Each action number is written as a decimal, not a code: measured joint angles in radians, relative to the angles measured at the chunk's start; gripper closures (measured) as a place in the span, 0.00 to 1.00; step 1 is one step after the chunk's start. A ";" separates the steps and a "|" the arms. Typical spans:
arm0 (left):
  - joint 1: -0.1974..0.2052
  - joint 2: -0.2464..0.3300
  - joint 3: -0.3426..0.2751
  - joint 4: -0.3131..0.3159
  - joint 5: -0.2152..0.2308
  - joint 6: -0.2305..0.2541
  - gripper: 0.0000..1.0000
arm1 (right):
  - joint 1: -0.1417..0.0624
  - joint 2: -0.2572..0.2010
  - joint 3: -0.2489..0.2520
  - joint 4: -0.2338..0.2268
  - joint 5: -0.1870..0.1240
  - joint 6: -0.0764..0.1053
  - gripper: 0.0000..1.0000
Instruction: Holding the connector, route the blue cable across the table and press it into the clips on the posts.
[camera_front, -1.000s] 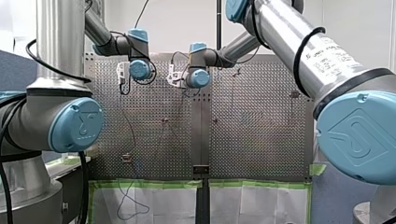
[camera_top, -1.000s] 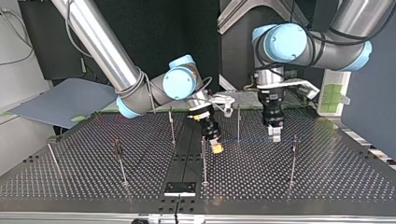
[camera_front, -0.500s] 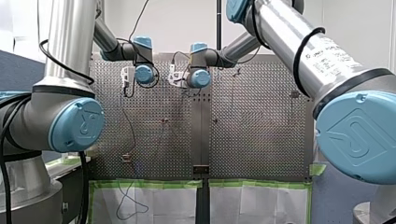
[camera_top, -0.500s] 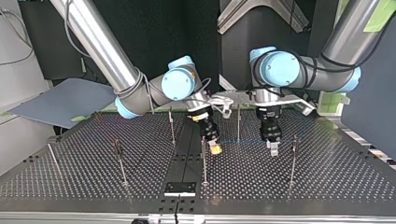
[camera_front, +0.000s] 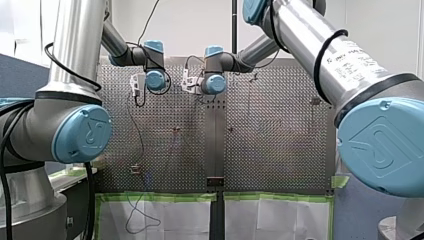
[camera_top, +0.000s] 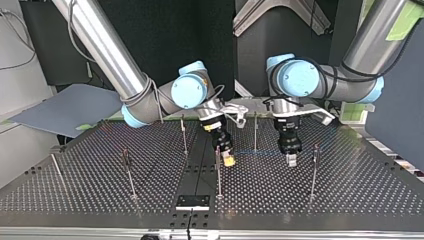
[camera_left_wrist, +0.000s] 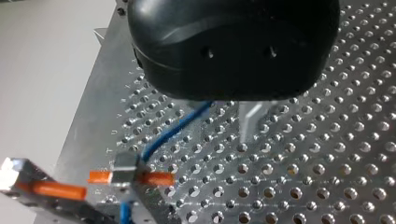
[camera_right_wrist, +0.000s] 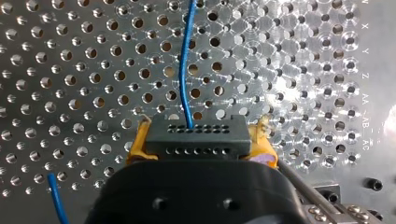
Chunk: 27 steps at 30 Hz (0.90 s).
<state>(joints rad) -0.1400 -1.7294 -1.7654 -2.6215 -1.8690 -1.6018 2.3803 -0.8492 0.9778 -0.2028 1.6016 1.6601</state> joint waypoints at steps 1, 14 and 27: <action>-0.001 0.000 0.000 -0.002 0.000 -0.005 1.00 | 0.000 0.000 0.000 0.000 0.000 0.000 1.00; -0.003 0.010 -0.002 -0.048 -0.002 -0.024 1.00 | -0.002 0.001 0.001 0.002 -0.005 0.000 1.00; -0.005 0.033 -0.030 -0.057 -0.004 -0.021 0.82 | -0.002 0.002 0.015 0.003 -0.006 0.000 1.00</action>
<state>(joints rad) -0.1451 -1.6968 -1.7953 -2.6789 -1.8727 -1.6231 2.3787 -0.8477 0.9930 -0.1994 1.5954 1.6601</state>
